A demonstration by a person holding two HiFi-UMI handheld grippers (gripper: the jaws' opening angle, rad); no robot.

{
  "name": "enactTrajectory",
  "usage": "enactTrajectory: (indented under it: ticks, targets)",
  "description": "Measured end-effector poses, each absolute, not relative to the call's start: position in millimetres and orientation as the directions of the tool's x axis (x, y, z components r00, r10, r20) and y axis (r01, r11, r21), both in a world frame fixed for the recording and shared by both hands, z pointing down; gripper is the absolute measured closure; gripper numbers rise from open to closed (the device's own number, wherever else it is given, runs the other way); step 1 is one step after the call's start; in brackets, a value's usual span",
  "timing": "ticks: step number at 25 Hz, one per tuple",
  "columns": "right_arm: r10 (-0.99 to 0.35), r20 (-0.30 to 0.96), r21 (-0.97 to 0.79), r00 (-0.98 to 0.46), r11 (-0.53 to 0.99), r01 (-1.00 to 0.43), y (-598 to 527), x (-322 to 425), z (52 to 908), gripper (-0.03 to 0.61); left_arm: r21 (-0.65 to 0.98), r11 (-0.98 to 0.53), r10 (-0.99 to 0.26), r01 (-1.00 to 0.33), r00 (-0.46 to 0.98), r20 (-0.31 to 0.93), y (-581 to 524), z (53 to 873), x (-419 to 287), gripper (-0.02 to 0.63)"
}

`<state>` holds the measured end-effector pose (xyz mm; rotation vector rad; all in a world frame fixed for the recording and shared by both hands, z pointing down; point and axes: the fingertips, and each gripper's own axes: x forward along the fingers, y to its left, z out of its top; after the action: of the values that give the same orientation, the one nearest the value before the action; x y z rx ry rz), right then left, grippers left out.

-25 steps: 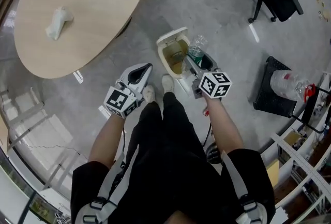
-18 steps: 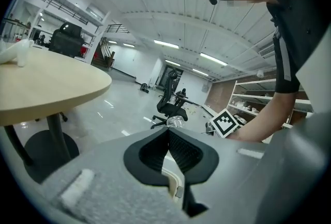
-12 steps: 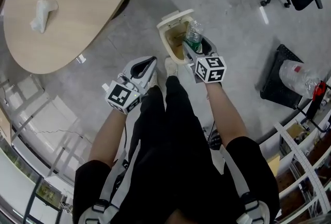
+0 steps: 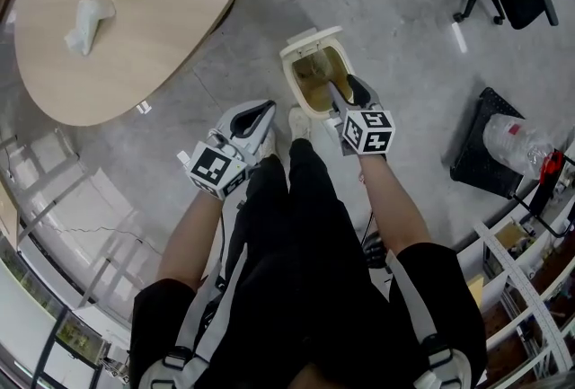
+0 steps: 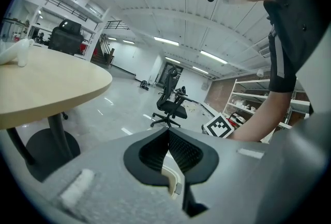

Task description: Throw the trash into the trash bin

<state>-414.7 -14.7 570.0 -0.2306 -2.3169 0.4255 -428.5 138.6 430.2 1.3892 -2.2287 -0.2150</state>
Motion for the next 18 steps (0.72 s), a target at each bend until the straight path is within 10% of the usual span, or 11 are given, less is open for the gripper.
enactTrajectory:
  ticks: [18]
  targets:
    - [0.214, 0.305, -0.263, -0.928, 0.955, 0.134, -22.7, -475.7, 328.0, 0.49, 0.253, 0.517, -0.851, -0.818, -0.524, 0.043, 140.6, 246.9, -515.2, 0.612]
